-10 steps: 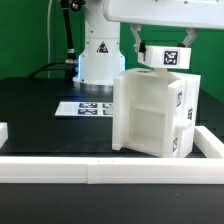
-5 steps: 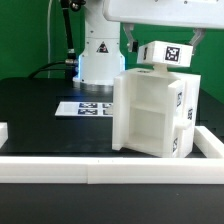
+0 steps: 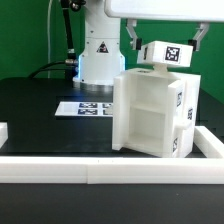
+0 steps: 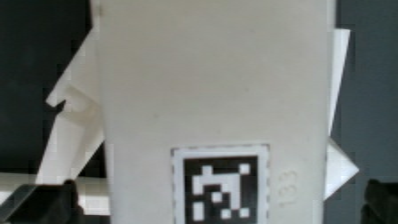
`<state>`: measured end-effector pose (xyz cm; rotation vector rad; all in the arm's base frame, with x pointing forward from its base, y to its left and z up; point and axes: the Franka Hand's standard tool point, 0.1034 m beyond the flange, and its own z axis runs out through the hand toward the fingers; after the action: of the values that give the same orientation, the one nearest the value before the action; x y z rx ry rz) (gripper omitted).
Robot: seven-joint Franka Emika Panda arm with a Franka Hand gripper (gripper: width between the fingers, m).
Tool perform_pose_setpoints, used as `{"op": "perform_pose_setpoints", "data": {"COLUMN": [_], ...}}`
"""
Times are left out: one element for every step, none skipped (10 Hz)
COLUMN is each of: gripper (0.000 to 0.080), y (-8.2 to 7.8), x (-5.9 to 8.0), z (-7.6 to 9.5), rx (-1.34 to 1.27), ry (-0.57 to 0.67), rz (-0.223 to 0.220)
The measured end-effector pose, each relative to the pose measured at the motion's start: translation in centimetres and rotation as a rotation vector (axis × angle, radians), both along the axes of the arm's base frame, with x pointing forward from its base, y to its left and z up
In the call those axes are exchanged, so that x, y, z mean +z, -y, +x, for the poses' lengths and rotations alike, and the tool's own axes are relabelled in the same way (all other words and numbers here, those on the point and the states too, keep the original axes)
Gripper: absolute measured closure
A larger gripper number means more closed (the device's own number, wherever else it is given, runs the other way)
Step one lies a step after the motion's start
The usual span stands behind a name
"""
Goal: Assemble cabinet
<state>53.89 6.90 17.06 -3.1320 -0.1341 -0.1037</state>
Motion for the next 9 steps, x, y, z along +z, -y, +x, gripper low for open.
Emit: {"op": "perform_pose_setpoints", "data": {"gripper": [0.0002, 0.0002, 0.0002, 0.0002, 0.0002, 0.0002, 0.0131, 0.0241, 0.0240], "y": [0.01, 0.01, 0.01, 0.01, 0.01, 0.02, 0.02, 0.02, 0.02], "x": [-0.07, -0.12, -0.16, -0.19, -0.22, -0.24, -0.25, -0.24, -0.25], "z": [-0.03, -0.05, -0.06, -0.07, -0.08, -0.08, -0.09, -0.08, -0.08], "rx": [-0.005, -0.005, -0.005, -0.005, -0.005, -0.005, -0.005, -0.005, -0.005], "ry": [-0.001, -0.002, -0.002, -0.003, -0.004, -0.004, -0.004, -0.004, -0.004], "rz": [0.000, 0.000, 0.000, 0.000, -0.001, -0.001, -0.001, -0.001, -0.001]}}
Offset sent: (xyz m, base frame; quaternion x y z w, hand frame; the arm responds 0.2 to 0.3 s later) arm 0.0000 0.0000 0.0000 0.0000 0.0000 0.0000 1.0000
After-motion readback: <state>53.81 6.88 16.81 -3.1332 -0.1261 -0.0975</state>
